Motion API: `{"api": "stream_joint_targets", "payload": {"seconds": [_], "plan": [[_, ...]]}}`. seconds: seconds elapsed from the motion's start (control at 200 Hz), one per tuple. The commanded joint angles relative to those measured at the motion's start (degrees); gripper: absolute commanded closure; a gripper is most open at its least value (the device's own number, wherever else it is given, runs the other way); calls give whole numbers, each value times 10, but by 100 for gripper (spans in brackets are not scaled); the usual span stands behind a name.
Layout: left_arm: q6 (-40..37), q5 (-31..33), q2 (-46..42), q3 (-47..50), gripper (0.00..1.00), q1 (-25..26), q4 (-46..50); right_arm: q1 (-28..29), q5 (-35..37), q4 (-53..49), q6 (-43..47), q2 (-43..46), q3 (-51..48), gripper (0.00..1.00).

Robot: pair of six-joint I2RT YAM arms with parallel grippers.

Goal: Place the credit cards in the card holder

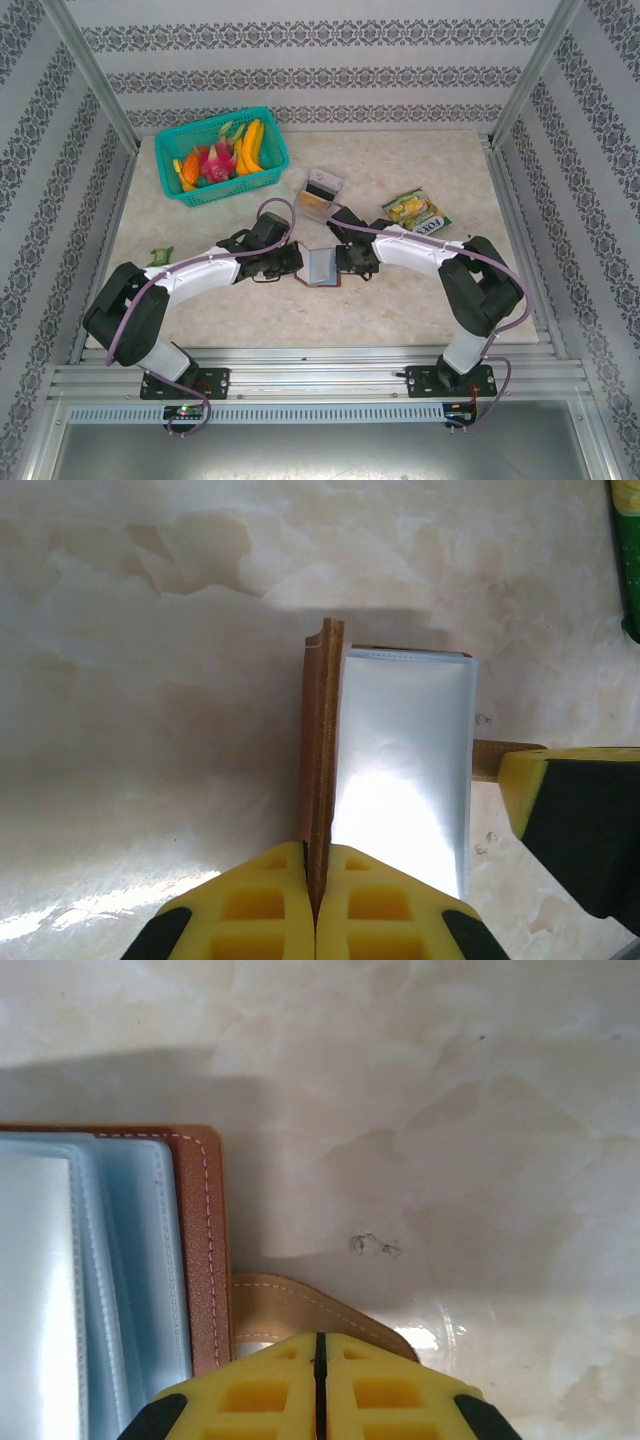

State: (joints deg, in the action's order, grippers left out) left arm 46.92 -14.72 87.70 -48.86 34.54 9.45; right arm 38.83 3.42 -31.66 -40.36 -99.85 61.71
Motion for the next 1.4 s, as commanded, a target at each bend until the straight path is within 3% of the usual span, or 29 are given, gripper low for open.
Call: {"api": "stream_joint_targets", "payload": {"seconds": [0.0, 0.285, 0.534, 0.744, 0.979, 1.398], "plan": [[2, 6, -3, 8, 100, 8, 1, -1, -9, 13, -5, -19, -9, 92], [3, 18, -10, 16, 100, 8, 5, -28, -6, 38, -12, -16, -66, 92], [-2, 19, -9, 17, 100, 8, 10, -92, -160, 140, -55, -18, -124, 92], [2, 15, -8, 26, 100, 8, 1, -122, -186, 160, -47, 46, -120, 90], [0, 5, -6, 21, 100, 8, -10, -60, -153, 95, 11, 93, -21, 86], [2, -1, -2, 18, 100, 8, -18, 22, -132, 84, 0, -7, 53, 88]]}}
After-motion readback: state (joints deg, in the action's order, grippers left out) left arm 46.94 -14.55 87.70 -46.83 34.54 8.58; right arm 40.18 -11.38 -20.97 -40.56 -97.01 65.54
